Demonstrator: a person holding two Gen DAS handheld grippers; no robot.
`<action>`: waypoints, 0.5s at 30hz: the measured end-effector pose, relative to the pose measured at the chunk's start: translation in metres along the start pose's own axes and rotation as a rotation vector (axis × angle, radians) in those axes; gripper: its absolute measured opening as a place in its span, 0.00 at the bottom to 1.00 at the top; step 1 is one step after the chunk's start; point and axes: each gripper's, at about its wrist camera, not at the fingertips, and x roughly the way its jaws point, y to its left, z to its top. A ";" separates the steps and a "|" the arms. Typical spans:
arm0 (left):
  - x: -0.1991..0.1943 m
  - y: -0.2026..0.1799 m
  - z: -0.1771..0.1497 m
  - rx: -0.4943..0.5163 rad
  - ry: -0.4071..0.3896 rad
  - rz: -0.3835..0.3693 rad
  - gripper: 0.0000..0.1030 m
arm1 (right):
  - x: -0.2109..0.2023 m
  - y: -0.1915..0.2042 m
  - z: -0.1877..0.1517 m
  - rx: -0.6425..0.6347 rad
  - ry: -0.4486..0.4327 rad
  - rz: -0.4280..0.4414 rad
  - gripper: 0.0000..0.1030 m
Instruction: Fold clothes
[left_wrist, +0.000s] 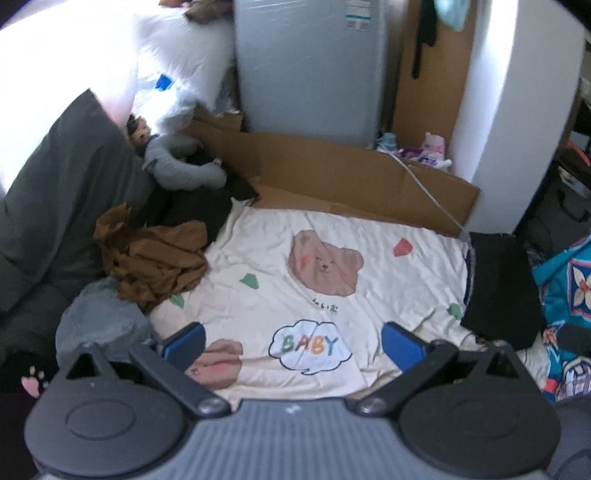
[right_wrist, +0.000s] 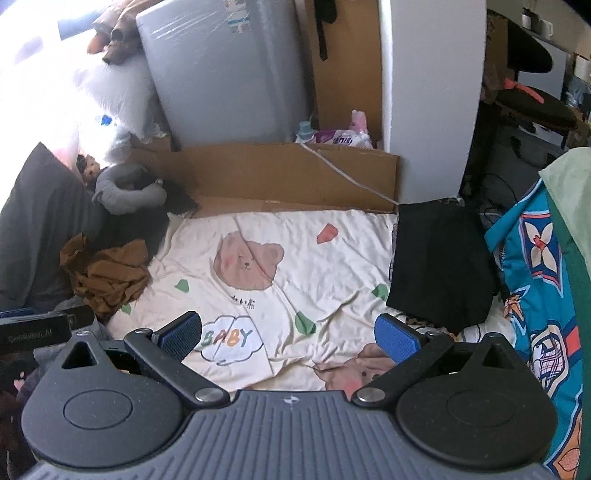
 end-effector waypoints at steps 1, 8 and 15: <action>0.001 0.002 0.000 -0.009 -0.002 0.005 1.00 | 0.002 0.000 0.001 0.001 0.010 -0.001 1.00; 0.006 0.007 0.001 -0.018 0.000 0.018 1.00 | 0.016 -0.002 0.006 -0.017 0.088 0.020 1.00; 0.011 0.004 0.002 0.007 -0.003 0.016 1.00 | 0.022 0.002 0.008 -0.034 0.104 0.000 0.99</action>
